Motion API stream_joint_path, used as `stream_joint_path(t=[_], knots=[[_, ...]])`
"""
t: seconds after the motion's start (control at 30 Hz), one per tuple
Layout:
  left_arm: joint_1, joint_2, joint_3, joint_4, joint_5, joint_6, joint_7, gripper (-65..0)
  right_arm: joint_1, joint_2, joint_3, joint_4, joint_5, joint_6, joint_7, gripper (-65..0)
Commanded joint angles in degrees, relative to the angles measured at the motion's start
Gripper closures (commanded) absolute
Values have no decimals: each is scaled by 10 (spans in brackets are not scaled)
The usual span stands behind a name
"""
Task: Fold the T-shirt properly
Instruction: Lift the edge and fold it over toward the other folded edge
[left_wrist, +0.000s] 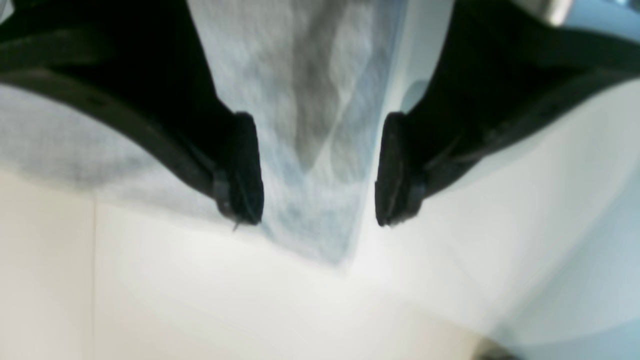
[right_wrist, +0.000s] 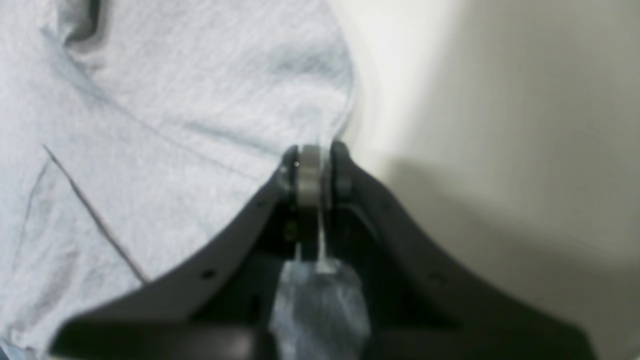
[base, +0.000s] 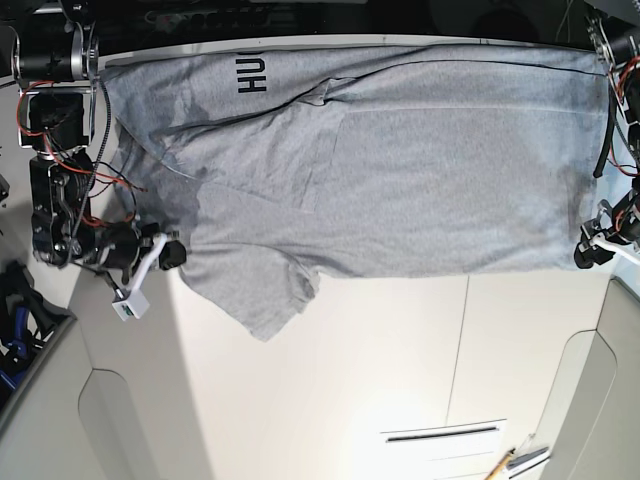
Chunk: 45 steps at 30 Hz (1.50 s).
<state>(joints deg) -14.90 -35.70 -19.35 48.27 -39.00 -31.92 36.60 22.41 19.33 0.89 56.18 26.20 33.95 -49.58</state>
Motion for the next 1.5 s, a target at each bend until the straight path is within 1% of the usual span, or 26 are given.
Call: stream_joint_path(t=[0.0, 0.1, 0.17, 0.27, 0.4, 0.43, 0.47, 0.57, 0.6, 0.67, 0.7, 0.8, 0.87, 0.93, 1.07, 1.2, 1.33, 1.47], knots=[[-35, -16, 2, -21, -3, -2, -11, -385, 2, 5, 0, 0, -28, -7, -25, 0], [-97, -16, 17, -99, -1, -3, -12, -385, 2, 5, 0, 0, -28, -7, -25, 0], [-121, -16, 36, -135, 5, -7, -22, -385, 2, 5, 0, 0, -28, -7, -25, 0], [-132, -16, 77, -160, 25, -6, -43, -385, 2, 5, 0, 0, -28, -7, -25, 0], [-132, -15, 126, -160, 31, -6, -42, -380, 2, 5, 0, 0, -26, -7, -25, 0], [-132, -15, 131, -160, 31, -6, -42, -354, 2, 5, 0, 0, -26, -7, -25, 0], [-132, -15, 131, -160, 31, -6, -43, -298, 2, 5, 0, 0, -26, -7, -25, 0], [-132, -16, 125, -160, 31, -7, -66, -24, 2, 5, 0, 0, -25, -8, -25, 0], [-132, -16, 120, -160, 31, -6, -71, 0, 2, 5, 0, 2, -19, -8, -25, 0], [-132, -16, 104, -160, 31, -8, -77, 0, 2, 5, 5, 10, -4, -8, -27, 0], [-132, -16, 94, -160, 30, -16, -77, 0, 2, 5, 10, 16, 2, -8, -29, 0], [-129, -19, 48, -159, 21, -58, -70, 0, -3, 5, 33, 51, 14, -8, -32, 0], [-119, -26, 11, -152, -15, -81, -53, 0, -17, 5, 54, 90, 15, -8, -34, 0], [-104, -33, -29, -137, -55, -81, -16, 0, -36, 5, 76, 135, 20, -8, -38, 0], [-53, -41, -105, -85, -146, -81, 83, 0, -86, 5, 117, 227, 63, -7, -63, 0], [18, -46, -162, -14, -243, -81, 167, 0, -139, 5, 141, 316, 68, -7, -71, 0], [97, -46, -209, 64, -295, -81, 223, 0, -197, 5, 149, 390, 68, -7, -90, 0], [168, -46, -234, 115, -320, -81, 248, 0, -257, 6, 150, 435, 68, -7, -96, 0]])
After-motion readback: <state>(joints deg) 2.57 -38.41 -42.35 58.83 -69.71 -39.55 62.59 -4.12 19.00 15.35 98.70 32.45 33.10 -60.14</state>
